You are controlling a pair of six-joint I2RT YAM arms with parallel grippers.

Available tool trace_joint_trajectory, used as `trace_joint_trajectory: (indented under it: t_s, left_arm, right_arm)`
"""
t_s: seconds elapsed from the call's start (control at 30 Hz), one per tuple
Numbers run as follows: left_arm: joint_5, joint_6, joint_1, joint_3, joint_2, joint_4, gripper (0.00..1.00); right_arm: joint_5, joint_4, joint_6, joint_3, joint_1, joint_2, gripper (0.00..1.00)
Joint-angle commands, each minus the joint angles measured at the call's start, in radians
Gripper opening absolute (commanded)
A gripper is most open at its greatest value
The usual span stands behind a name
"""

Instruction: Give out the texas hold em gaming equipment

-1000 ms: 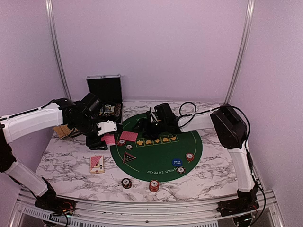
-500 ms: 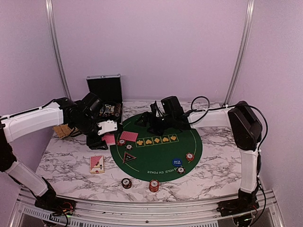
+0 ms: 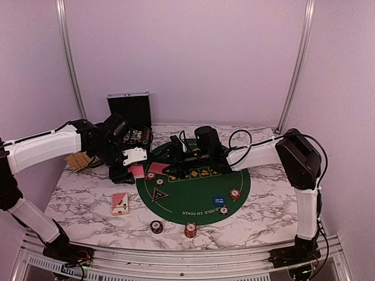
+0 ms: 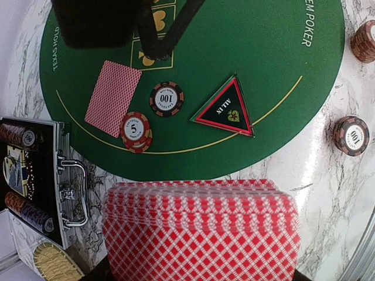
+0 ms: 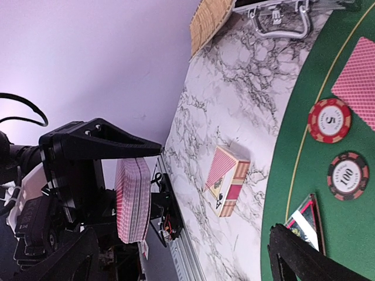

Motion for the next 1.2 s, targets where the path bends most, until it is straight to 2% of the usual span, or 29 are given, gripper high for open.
trace_joint_trajectory:
  t_s: [0.0, 0.4, 0.7, 1.17]
  left_arm:
    - [0.005, -0.008, 0.005, 0.042, 0.006, -0.015, 0.0]
    - [0.003, -0.014, 0.005, 0.073, 0.029, -0.012, 0.0]
    - [0.005, -0.013, 0.003, 0.073, 0.03, -0.012, 0.0]
    - [0.008, -0.025, 0.003, 0.099, 0.039, -0.012, 0.0]
  right_arm:
    - [-0.064, 0.096, 0.062, 0.044, 0.033, 0.046, 0.99]
    - [-0.104, 0.19, 0.154, 0.127, 0.073, 0.133, 0.99]
    - [-0.096, 0.184, 0.156, 0.111, 0.074, 0.12, 0.99]
    - [-0.114, 0.168, 0.191, 0.247, 0.102, 0.206, 0.99]
